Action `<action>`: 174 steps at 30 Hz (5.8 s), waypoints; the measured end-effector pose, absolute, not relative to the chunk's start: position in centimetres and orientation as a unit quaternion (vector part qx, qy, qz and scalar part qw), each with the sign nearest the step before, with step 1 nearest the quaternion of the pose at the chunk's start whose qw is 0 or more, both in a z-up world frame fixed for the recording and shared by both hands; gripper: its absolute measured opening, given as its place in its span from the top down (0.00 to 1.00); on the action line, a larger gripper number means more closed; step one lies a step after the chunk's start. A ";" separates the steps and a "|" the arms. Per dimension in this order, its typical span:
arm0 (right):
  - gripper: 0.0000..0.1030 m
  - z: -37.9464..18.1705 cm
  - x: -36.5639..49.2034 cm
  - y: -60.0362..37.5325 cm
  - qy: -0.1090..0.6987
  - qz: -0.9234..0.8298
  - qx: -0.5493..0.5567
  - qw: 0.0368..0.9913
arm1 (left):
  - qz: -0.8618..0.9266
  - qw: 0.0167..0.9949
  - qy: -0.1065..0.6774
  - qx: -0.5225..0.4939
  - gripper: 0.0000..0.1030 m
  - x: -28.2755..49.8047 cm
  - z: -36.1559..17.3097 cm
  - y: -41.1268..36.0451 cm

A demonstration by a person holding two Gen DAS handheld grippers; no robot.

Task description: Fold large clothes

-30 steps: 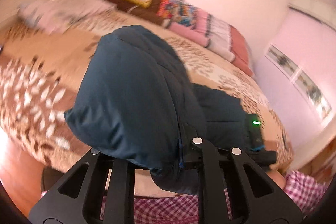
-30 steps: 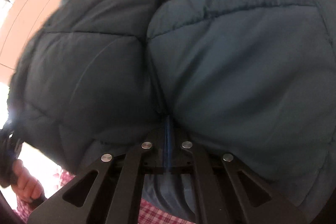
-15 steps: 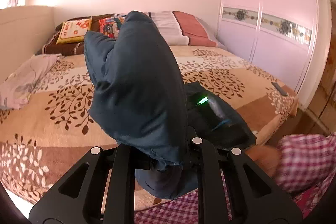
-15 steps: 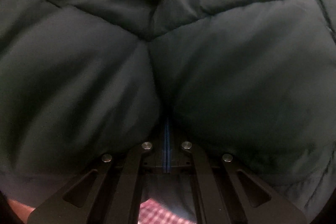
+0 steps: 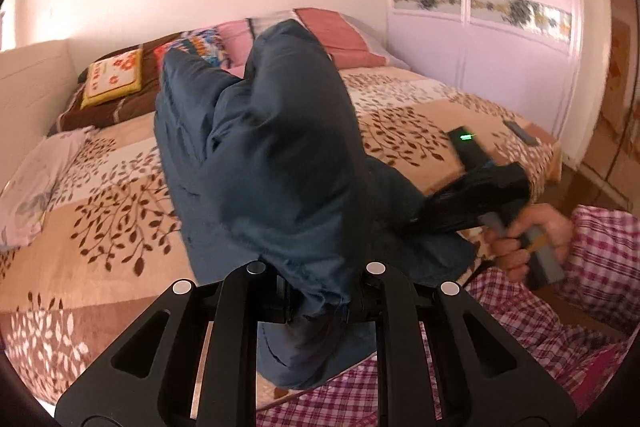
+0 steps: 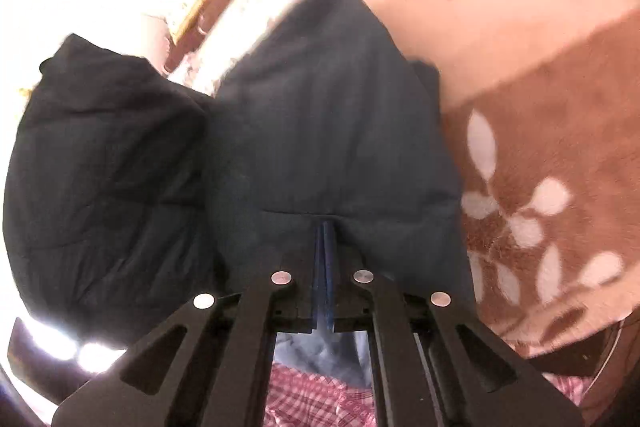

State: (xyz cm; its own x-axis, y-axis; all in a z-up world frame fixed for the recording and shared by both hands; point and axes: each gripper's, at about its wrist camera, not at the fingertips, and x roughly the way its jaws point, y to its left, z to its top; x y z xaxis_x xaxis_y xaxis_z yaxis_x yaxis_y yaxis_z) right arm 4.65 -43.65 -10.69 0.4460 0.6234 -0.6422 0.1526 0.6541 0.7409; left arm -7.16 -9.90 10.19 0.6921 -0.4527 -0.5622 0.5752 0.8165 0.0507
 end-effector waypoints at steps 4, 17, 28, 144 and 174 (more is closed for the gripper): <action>0.99 -12.4 5.1 -43.1 0.510 0.173 0.411 0.735 | -0.306 0.895 0.287 0.151 0.84 -7.1 8.8 -13.4; 1.00 -16.6 4.6 -46.9 0.500 0.217 0.474 0.691 | -0.358 0.841 0.335 0.231 0.79 -6.4 1.9 -21.7; 0.95 -14.9 -3.1 -56.4 0.443 0.110 0.496 0.739 | -0.382 0.814 0.354 0.258 0.69 -7.1 -1.2 -23.2; 1.00 -12.3 -6.0 -39.5 0.517 0.019 0.130 0.846 | -0.262 0.806 0.531 -0.005 0.28 -2.4 -0.2 -7.5; 0.55 -10.3 -7.3 -41.2 0.511 0.100 0.220 0.825 | -0.304 0.771 0.544 -0.131 0.05 5.1 -0.7 -8.1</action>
